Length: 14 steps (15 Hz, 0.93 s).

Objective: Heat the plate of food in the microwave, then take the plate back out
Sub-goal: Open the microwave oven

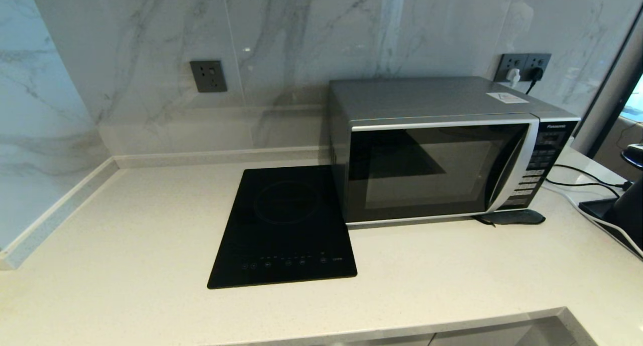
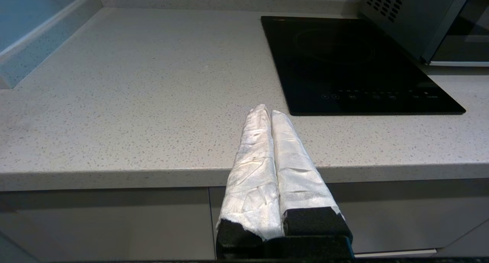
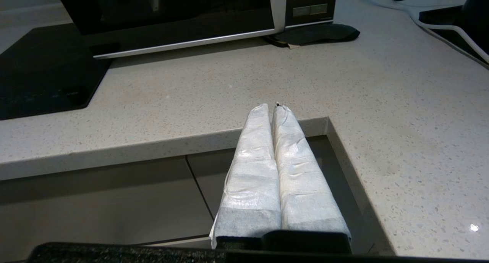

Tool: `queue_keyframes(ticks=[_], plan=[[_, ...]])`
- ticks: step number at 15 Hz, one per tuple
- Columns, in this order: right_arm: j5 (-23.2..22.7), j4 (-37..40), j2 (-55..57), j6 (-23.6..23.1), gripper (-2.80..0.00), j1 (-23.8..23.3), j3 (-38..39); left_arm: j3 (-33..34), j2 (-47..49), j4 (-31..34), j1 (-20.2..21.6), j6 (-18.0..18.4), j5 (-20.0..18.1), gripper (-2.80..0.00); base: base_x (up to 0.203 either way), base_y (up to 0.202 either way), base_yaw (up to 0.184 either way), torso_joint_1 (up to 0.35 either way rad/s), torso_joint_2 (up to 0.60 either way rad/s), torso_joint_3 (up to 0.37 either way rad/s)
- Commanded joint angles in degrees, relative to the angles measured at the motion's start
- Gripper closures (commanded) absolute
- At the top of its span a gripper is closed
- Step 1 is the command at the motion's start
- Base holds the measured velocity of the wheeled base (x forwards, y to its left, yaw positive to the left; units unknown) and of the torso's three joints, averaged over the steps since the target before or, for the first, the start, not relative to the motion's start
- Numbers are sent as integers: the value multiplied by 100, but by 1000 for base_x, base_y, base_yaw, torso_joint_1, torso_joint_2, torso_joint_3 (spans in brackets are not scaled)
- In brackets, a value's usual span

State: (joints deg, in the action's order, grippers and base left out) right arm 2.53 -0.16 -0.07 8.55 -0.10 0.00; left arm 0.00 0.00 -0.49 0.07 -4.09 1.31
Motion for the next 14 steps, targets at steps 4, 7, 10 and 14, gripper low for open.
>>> queue_keyframes(ticks=[4,7,10,14], plan=[[2,-2,7,7,0,1,9,0,9,-4,1,-4,1,0,0,0,0,0,0,0],[2,2,7,7,0,1,9,0,9,-4,1,-4,1,0,0,0,0,0,0,0],[2,-2,7,7,0,1,9,0,9,-4,1,-4,1,0,0,0,0,0,0,0],[2,-2,7,7,0,1,9,0,9,-4,1,-4,1,0,0,0,0,0,0,0]])
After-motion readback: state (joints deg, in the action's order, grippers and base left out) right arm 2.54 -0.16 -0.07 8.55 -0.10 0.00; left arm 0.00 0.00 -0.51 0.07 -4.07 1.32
